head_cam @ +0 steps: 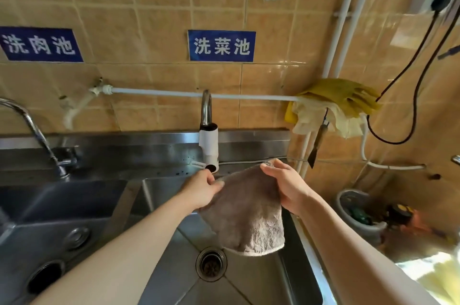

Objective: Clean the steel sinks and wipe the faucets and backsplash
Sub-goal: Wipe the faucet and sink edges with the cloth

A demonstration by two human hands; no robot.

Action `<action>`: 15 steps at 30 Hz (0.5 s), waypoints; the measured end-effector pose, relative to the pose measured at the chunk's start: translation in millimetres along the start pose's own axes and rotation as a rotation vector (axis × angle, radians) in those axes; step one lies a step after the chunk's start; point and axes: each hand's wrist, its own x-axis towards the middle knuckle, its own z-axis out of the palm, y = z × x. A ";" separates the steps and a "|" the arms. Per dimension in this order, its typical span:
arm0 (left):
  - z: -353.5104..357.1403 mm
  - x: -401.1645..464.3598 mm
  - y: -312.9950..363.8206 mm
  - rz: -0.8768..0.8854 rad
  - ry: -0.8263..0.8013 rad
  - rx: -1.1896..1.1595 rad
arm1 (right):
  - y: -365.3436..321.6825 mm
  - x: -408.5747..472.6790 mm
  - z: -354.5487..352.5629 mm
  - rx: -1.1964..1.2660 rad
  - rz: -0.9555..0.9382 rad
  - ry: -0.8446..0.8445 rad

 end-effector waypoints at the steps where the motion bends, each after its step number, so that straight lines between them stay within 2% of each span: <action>1: -0.5 -1.3 1.7 -0.008 0.042 0.017 | -1.6 -0.3 -1.6 0.039 0.009 -0.010; 5: -8.9 -8.0 9.9 -0.060 0.146 0.054 | 0.5 -1.7 -10.9 0.079 0.050 -0.075; 10: -27.4 -10.0 26.5 -0.085 0.211 0.039 | 6.2 2.4 -6.3 0.026 0.021 0.002; 12: -38.0 -13.4 34.8 -0.096 0.171 -0.021 | 6.8 7.4 -3.1 0.031 -0.004 0.049; 15: -54.3 -22.5 46.2 -0.201 -0.124 -0.369 | 4.0 11.6 2.5 0.017 -0.046 0.101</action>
